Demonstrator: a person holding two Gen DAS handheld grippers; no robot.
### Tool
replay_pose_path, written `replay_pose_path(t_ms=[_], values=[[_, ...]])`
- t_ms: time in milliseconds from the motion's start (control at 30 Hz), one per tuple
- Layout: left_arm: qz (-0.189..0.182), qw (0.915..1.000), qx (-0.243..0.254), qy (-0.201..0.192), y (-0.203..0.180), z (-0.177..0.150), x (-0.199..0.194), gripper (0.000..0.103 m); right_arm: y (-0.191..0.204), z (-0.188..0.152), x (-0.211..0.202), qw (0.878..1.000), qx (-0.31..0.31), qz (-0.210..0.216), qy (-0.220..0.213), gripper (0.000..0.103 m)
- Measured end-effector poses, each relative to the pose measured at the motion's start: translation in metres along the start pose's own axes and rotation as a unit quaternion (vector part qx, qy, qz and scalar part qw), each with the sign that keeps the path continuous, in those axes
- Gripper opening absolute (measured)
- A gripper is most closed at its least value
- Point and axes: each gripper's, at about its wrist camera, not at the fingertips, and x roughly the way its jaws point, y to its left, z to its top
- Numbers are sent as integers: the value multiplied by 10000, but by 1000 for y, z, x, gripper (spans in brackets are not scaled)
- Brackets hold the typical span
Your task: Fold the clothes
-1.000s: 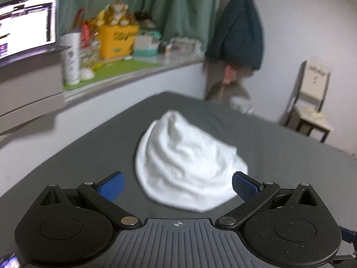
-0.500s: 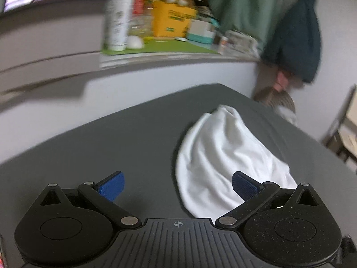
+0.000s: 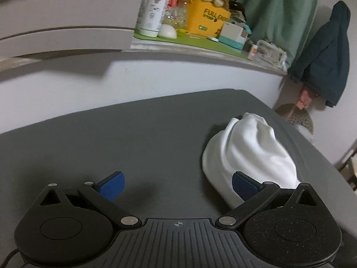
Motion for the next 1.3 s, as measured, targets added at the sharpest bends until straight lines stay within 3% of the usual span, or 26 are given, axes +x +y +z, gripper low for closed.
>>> replay_pose_path(t_ms=[100, 200, 300, 367, 433, 500, 533, 567, 600, 633, 733, 767, 833, 933, 967, 1000, 1033, 1067, 1100, 1200, 1300], values=[[-345, 9993, 101, 42, -4, -2, -3, 103, -78, 9, -50, 9881, 1342, -507, -553, 2], [-1070, 9936, 318, 182, -14, -3, -8, 103, -159, -8, -100, 9567, 2494, -1264, -808, 3], [-1731, 9818, 705, 341, -32, -7, -15, 103, -218, -51, -146, 9299, 2822, -2322, -414, 3], [-2062, 9715, 1086, 443, -48, -13, -21, 103, -249, -86, -164, 9075, 2924, -3001, 283, 3], [-2379, 9584, 1485, 534, -65, -20, -28, 103, -272, -122, -163, 8940, 2955, -3019, 1494, 9], [-2630, 9425, 1982, 575, -82, -32, -35, 103, -271, -145, -168, 8978, 2774, -2765, 2015, 17], [-2750, 9334, 2227, 595, -91, -38, -39, 103, -260, -148, -173, 9064, 2484, -2737, 2044, 39], [-2854, 9246, 2447, 618, -100, -44, -43, 103, -248, -151, -179, 9148, 2174, -2717, 2052, 54], [-2927, 9172, 2624, 650, -107, -51, -46, 103, -232, -146, -183, 9274, 1902, -2655, 1827, 76], [-2975, 9105, 2791, 673, -114, -57, -47, 103, -215, -140, -187, 9390, 1632, -2584, 1578, 79], [-2904, 9012, 3160, 606, -127, -63, -53, 103, -164, -126, -180, 9809, 965, -1386, 963, 81], [-2840, 9011, 3229, 564, -130, -63, -54, 103, -147, -121, -176, 9893, 750, -964, 803, 81], [-2662, 9115, 3087, 550, -128, -55, -50, 103, -106, -115, -147, 9967, 107, -430, 677, 81], [-2446, 9334, 2548, 627, -113, -43, -42, 103, -56, -116, -111, 9965, -448, 44, 704, 81], [-2427, 9380, 2383, 662, -109, -41, -38, 103, -45, -117, -96, 9948, -609, 10, 810, 81], [-2407, 9424, 2217, 696, -105, -40, -35, 103, -35, -118, -80, 9927, -775, -39, 924, 78], [-2387, 9464, 2050, 731, -101, -38, -31, 103, -23, -120, -63, 9898, -1009, -212, 985, 60], [-2372, 9493, 1911, 774, -98, -37, -28, 103, -16, -124, -50, 9866, -1216, -418, 1008, 38], [-2369, 9505, 1828, 835, -97, -37, -25, 103, -16, -118, -41, 9860, -1190, -465, 1070, 7], [-2456, 9497, 1698, 946, -96, -39, -22, 103, -72, -102, -68, 9974, 366, -261, 557, 4], [-2656, 9428, 1795, 914, -101, -42, -25, 103, -151, -83, -120, 9824, 1501, -1088, -228, 3]])
